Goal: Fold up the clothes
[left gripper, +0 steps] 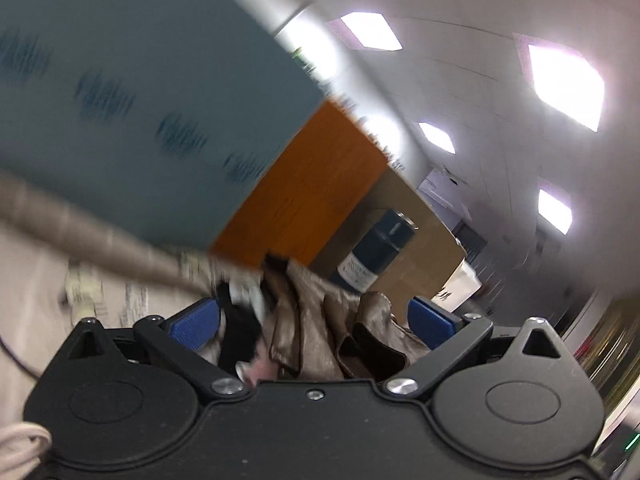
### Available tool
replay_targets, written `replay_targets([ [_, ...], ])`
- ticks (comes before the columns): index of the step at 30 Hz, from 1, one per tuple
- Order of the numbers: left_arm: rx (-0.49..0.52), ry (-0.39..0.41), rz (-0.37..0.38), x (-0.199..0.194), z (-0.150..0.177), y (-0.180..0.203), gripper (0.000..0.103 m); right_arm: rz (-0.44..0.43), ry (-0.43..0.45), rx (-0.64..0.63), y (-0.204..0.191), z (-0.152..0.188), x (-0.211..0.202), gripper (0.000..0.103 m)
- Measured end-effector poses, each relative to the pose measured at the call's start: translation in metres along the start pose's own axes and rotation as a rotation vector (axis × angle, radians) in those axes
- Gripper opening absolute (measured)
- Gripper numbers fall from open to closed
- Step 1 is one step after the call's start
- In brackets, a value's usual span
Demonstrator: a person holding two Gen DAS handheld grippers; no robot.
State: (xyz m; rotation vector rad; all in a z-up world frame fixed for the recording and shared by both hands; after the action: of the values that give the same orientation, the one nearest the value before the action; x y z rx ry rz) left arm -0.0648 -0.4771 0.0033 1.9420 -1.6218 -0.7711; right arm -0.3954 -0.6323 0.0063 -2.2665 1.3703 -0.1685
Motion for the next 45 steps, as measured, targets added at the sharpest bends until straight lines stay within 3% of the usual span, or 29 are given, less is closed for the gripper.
replay_targets([
  [8, -0.105, -0.153, 0.097, 0.003, 0.034, -0.003, 0.103, -0.020, -0.071, 0.125, 0.027, -0.001, 0.040, 0.085],
  [13, -0.098, -0.161, 0.100, 0.007, 0.044, 0.003, 0.099, 0.027, -0.103, 0.130, 0.037, -0.002, 0.071, 0.085],
  [17, 0.025, -0.140, 0.080, 0.010, 0.051, 0.014, 0.074, 0.015, -0.120, 0.114, 0.034, -0.006, 0.096, 0.084],
  [18, 0.057, -0.139, 0.078, 0.012, 0.054, 0.017, 0.072, 0.011, -0.129, 0.097, 0.031, -0.007, 0.103, 0.083],
  [20, 0.132, -0.135, 0.065, 0.016, 0.060, 0.020, 0.061, 0.028, -0.150, 0.061, 0.028, -0.006, 0.116, 0.075],
  [24, 0.233, -0.120, 0.047, 0.020, 0.067, 0.022, 0.049, 0.063, -0.176, 0.052, 0.026, -0.003, 0.133, 0.045],
  [28, 0.250, -0.107, 0.047, 0.024, 0.066, 0.022, 0.034, 0.088, -0.097, -0.041, 0.009, -0.012, 0.120, 0.016],
  [30, 0.250, -0.102, 0.049, 0.025, 0.064, 0.023, 0.030, 0.085, -0.041, -0.130, -0.008, -0.020, 0.107, 0.010],
  [38, 0.194, -0.075, 0.068, 0.013, 0.052, 0.021, 0.017, -0.074, 0.114, -0.227, -0.087, -0.052, 0.038, 0.007],
  [45, 0.134, -0.053, 0.109, -0.024, 0.035, 0.015, 0.014, -0.236, 0.191, -0.276, -0.159, -0.060, -0.025, 0.007],
])
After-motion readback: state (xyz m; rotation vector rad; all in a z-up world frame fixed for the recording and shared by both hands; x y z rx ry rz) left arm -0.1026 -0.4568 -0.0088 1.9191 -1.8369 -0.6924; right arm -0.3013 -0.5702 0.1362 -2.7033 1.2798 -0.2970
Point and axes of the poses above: each gripper's, at about its wrist camera, not at the fingertips, and x roughly the way its jaws point, y to its right, z to its underside, the point moved 4 cm from there along x, roughly the way its jaws point, and after that the axes turned 7 degrees about y, right-handed, at the moved point
